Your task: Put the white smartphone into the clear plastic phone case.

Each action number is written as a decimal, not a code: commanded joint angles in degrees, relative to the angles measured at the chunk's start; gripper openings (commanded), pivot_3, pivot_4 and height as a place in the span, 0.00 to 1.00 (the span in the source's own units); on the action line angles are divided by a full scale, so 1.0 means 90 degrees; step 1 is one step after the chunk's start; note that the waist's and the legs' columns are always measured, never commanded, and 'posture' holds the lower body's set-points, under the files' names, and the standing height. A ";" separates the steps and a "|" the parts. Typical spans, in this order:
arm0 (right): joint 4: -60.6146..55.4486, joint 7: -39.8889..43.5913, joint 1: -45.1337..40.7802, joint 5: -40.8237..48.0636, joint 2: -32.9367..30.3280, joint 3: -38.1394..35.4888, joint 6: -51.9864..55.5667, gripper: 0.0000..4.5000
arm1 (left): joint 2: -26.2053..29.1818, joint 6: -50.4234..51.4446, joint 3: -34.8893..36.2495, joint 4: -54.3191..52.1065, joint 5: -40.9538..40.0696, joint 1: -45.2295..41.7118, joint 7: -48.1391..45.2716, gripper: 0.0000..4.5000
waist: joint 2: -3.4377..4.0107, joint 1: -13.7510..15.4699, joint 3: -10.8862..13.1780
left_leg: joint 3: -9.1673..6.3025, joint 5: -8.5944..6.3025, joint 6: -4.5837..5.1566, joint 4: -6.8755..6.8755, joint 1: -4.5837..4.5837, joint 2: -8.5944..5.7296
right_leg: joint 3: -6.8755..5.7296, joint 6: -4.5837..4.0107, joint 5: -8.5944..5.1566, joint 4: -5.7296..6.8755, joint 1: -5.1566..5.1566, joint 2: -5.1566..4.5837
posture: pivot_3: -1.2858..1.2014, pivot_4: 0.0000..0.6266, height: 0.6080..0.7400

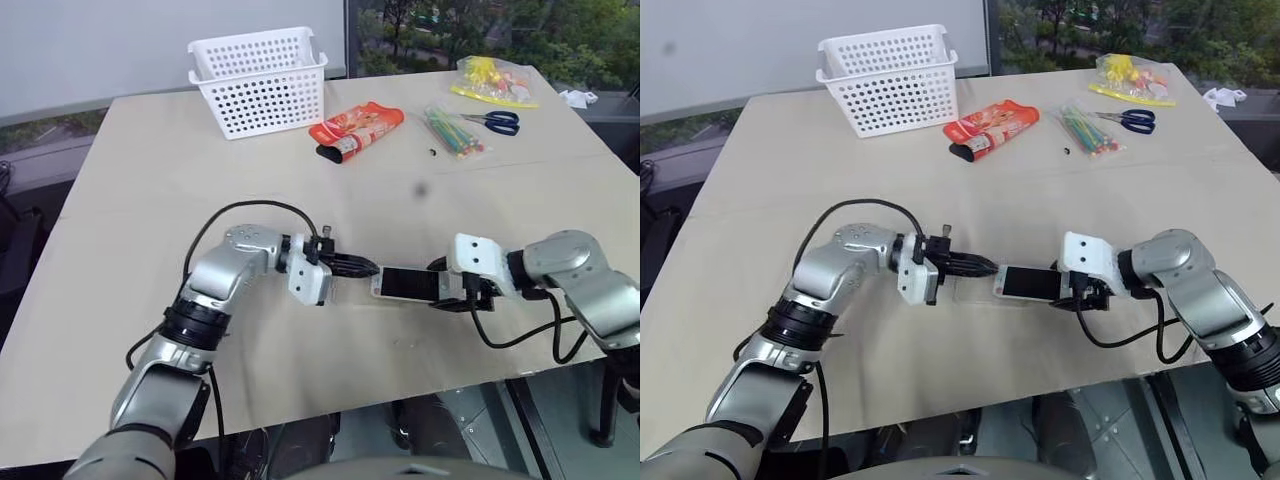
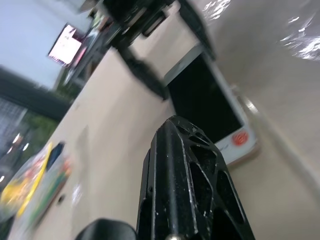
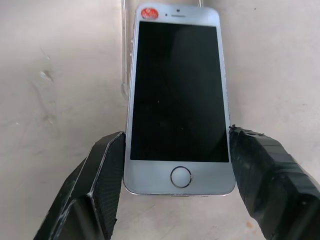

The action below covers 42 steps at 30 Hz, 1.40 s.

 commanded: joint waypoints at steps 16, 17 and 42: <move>-0.0506 -0.0027 -0.0112 -0.0041 -0.0177 0.0101 0.0140 0.61 | -0.0668 -0.1015 -0.0700 0.1505 0.1283 -0.0667 -0.0445 0.01 | -0.0002 0.0009 0.0000 | -0.0001 0.0000 0.0001 0.0006 -0.0003 -0.0001 | -0.0002 0.0002 0.0000 0.0001 0.0001 -0.0001 | 0.52 0.24 1.00; -0.0531 -0.0040 -0.0124 -0.0063 -0.0193 0.0113 0.0162 0.61 | -0.0639 -0.0989 -0.0724 0.1475 0.1319 -0.0638 -0.0479 0.01 | -0.0002 0.0009 0.0000 | -0.0001 0.0000 0.0002 0.0006 -0.0003 -0.0001 | -0.0001 0.0002 0.0000 0.0001 0.0001 -0.0001 | 0.52 0.24 1.00; -0.1109 -0.0305 -0.0703 0.0719 0.0122 -0.0593 0.1384 1.00 | -0.0725 -0.1089 -0.1278 0.2041 0.2146 -0.0556 -0.0452 0.00 | -0.0003 0.0039 -0.0023 | -0.0034 -0.0002 0.0004 0.0061 0.0027 0.0000 | -0.0032 0.0004 -0.0022 -0.0001 0.0071 -0.0003 | 0.52 0.24 1.00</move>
